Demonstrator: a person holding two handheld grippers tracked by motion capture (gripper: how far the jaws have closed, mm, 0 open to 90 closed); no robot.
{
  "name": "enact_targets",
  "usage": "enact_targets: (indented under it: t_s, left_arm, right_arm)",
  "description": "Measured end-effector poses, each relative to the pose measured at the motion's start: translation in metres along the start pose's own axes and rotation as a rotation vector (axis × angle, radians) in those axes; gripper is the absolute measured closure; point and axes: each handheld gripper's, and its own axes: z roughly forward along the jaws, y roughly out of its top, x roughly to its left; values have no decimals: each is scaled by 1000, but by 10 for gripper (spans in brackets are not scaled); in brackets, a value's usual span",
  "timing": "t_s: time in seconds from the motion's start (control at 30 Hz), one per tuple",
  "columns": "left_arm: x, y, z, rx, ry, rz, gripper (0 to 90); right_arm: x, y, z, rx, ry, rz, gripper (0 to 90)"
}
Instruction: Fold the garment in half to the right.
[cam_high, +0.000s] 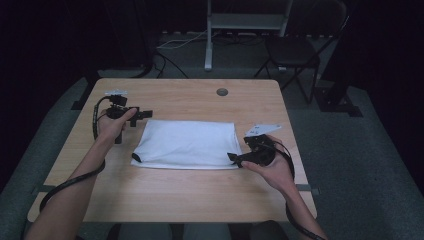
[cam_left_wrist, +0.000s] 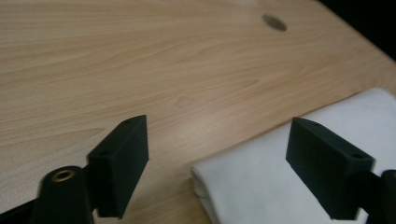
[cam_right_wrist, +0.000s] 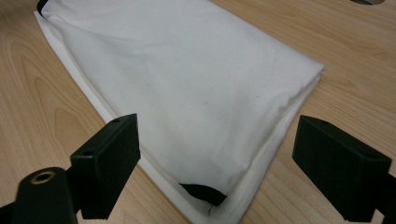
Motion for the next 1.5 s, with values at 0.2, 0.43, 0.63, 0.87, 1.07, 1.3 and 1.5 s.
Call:
enact_targets:
  t_s: [0.2, 0.43, 0.63, 0.87, 1.07, 1.3, 1.5]
  left_arm:
    - [2, -10, 17, 69, 8, 9, 352]
    - [-2, -20, 24, 76, -20, 7, 484]
    - [-7, -26, 25, 50, -25, -3, 612]
    - [-13, -31, 22, -3, -17, -6, 835]
    - [-22, -22, 9, -6, -40, 22, 854]
    - [-27, -18, -2, 7, -46, 51, 856]
    - [-31, -18, -5, 24, -57, 53, 856]
  right_arm:
    - [-3, 0, -5, -2, -2, -6, 147]
    - [-4, -1, -5, 6, -2, -7, 147]
    - [-3, 0, -5, 1, 2, -7, 148]
    - [5, 12, 4, 16, 19, -40, 148]
    - [32, 42, 26, 27, 78, -138, 184]
    - [69, 75, 64, 52, 140, -235, 215]
    - [107, 96, 98, 75, 204, -314, 232]
